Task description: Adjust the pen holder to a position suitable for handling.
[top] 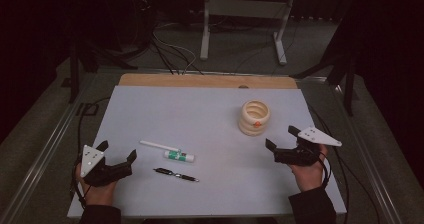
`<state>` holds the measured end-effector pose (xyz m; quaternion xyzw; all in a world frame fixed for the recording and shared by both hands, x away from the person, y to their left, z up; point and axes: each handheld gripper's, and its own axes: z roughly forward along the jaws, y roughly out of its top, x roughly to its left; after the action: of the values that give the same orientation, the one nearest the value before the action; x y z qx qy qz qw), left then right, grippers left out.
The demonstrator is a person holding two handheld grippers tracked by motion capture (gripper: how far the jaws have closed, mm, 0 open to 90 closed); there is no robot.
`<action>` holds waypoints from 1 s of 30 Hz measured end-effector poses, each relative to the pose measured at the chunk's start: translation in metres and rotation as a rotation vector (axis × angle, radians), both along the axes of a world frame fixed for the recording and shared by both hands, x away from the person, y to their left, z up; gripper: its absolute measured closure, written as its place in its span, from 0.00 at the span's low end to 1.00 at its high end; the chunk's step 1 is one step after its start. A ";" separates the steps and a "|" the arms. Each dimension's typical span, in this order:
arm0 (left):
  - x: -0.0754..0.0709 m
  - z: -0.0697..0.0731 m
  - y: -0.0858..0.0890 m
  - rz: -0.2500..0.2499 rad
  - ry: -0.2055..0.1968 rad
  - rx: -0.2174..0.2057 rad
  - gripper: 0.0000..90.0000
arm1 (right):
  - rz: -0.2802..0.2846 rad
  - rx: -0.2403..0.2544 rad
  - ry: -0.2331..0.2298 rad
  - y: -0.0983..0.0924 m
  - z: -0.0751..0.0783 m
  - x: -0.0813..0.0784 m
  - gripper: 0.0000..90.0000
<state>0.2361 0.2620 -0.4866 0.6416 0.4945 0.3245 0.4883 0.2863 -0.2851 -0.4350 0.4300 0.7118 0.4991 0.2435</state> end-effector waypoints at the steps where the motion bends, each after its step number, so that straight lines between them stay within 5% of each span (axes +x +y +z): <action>1: -0.001 0.000 0.000 0.002 -0.002 -0.002 0.01 | -0.005 0.002 -0.001 0.001 0.003 0.002 0.00; 13: -0.001 -0.001 -0.001 0.007 0.003 0.007 0.01 | -0.030 -0.001 0.039 0.008 0.021 0.044 0.00; 30: 0.000 -0.002 -0.003 0.004 0.008 0.014 0.01 | -0.096 -0.087 0.240 0.014 0.016 0.113 0.00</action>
<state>0.2357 0.2593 -0.4885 0.6453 0.4955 0.3264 0.4813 0.3989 -0.2715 -0.4188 0.5092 0.7354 0.4005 0.1989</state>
